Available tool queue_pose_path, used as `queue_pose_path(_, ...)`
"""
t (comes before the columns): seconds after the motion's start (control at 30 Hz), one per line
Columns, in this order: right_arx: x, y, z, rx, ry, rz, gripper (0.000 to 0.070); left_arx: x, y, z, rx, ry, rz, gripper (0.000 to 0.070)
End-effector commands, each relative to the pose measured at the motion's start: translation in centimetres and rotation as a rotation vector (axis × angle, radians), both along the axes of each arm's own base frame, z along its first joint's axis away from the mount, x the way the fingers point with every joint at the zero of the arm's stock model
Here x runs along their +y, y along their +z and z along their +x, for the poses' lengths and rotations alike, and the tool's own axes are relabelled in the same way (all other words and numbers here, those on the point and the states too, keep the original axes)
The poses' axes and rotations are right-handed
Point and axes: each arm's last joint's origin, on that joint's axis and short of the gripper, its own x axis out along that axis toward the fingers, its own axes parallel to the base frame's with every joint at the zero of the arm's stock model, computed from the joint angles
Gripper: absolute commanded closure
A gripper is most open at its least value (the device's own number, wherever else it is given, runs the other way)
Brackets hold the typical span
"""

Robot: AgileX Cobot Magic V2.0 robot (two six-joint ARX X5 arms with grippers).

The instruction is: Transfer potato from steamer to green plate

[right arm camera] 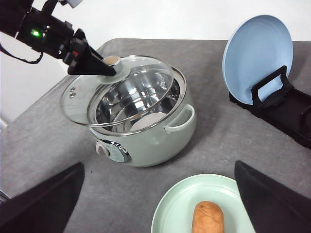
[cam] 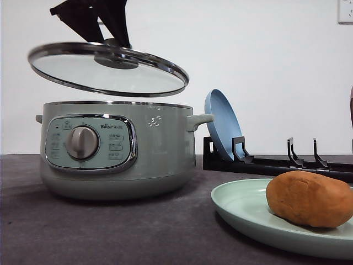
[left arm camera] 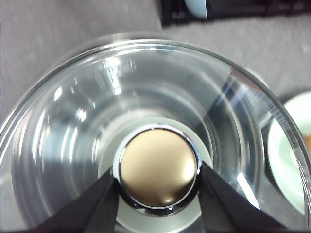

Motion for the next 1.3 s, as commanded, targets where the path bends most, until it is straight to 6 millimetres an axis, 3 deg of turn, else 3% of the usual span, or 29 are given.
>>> queue_pose_path(0.0, 0.0, 0.4, -0.1, -0.015, 0.005, 0.005, 0.0075, -0.5, 0.7, 0.6, -0.042, -0.006, -0.025, 0.0687)
queue_pose_path(0.4, 0.0, 0.4, -0.1, -0.017, 0.006, 0.003, 0.0074, -1.6, -2.0, 2.7, 0.007, -0.017, 0.010, 0.0687)
queue_pose_path(1.27, 0.0, 0.4, -0.1, -0.017, 0.006, 0.003, 0.0075, -1.8, -2.9, 3.6, -0.015, -0.042, 0.050, 0.0686)
